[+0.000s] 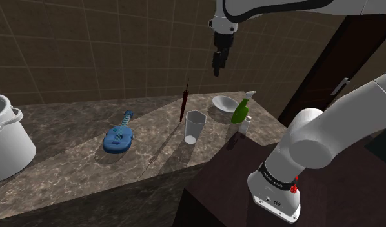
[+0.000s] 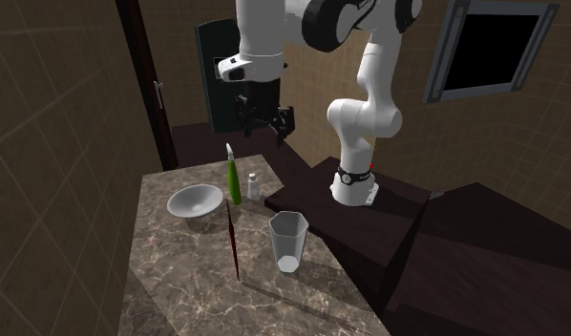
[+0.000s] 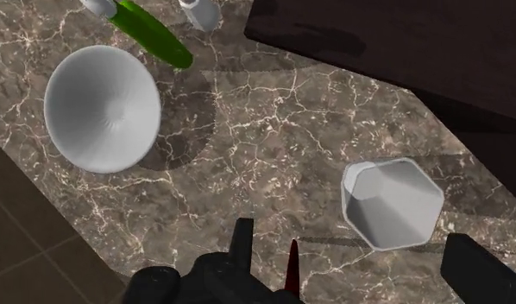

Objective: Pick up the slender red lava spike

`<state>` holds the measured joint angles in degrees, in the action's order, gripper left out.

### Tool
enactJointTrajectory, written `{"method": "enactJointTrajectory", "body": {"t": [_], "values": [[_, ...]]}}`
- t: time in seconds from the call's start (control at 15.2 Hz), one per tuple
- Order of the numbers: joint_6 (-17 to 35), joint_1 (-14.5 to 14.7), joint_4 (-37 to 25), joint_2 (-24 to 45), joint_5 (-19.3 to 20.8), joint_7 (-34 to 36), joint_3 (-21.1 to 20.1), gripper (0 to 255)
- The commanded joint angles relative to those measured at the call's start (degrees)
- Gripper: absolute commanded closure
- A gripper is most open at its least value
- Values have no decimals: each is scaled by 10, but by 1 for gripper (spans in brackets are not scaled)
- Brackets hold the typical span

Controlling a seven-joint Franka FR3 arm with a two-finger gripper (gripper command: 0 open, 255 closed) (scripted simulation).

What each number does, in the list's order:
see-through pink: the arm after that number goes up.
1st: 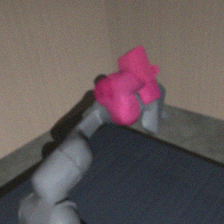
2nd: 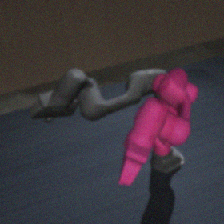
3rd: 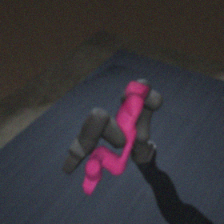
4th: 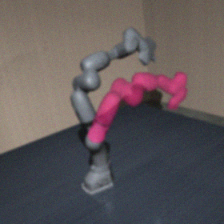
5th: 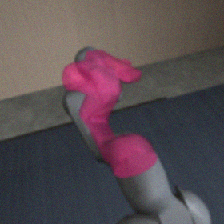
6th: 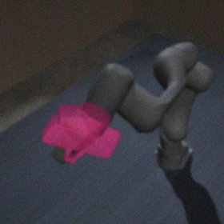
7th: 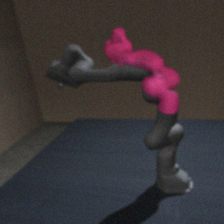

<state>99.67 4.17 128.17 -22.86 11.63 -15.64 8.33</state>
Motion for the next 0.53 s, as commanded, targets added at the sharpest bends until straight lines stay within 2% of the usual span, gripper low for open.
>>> {"method": "enactJointTrajectory", "body": {"t": [0.0,0.46], "values": [[11,9,-29,57,12,-45,5,0],[33,32,-129,234,50,-174,-2,0]]}}
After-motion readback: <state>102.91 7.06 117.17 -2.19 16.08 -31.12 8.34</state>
